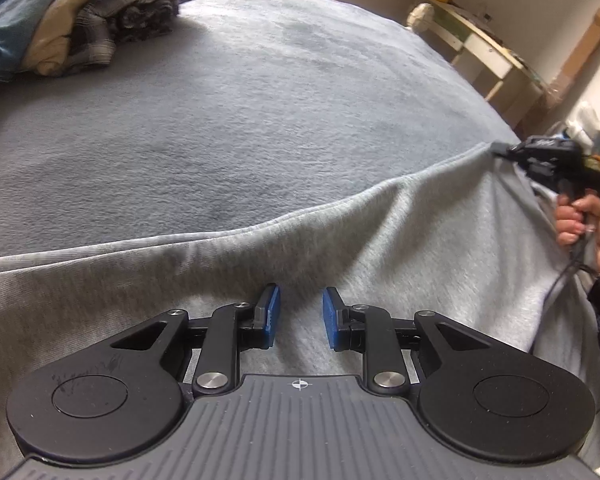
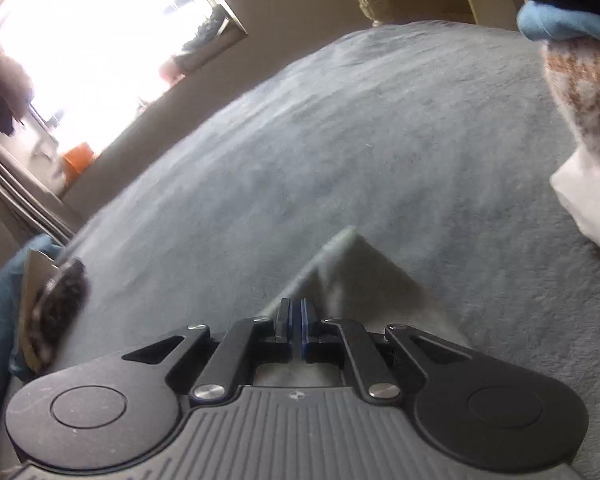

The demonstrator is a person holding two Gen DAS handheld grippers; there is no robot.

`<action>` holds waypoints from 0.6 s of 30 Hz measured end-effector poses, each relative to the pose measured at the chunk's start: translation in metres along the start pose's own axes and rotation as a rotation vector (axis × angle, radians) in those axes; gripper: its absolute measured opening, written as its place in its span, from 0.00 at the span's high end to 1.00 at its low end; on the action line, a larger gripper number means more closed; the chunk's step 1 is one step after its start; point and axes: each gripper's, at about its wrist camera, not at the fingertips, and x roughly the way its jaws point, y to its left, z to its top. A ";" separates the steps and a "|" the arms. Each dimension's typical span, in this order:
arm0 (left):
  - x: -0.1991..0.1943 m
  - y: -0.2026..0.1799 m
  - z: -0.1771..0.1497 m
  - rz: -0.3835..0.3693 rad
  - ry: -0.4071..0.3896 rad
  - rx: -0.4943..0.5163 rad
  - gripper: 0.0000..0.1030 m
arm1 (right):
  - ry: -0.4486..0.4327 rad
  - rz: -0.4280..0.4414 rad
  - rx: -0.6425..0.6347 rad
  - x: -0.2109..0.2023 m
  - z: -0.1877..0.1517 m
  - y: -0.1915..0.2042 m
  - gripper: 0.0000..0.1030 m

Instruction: Fold clothes

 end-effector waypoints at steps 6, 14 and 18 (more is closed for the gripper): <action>-0.036 -0.010 -0.012 0.147 -0.028 -0.048 0.68 | 0.288 0.563 -0.062 0.020 -0.024 0.088 0.78; -0.100 0.010 -0.039 0.579 -0.099 -0.338 0.67 | 0.719 0.997 0.320 0.081 -0.125 0.150 0.78; -0.159 0.016 -0.040 0.868 -0.143 -0.419 0.67 | 0.785 1.010 0.303 0.090 -0.156 0.166 0.78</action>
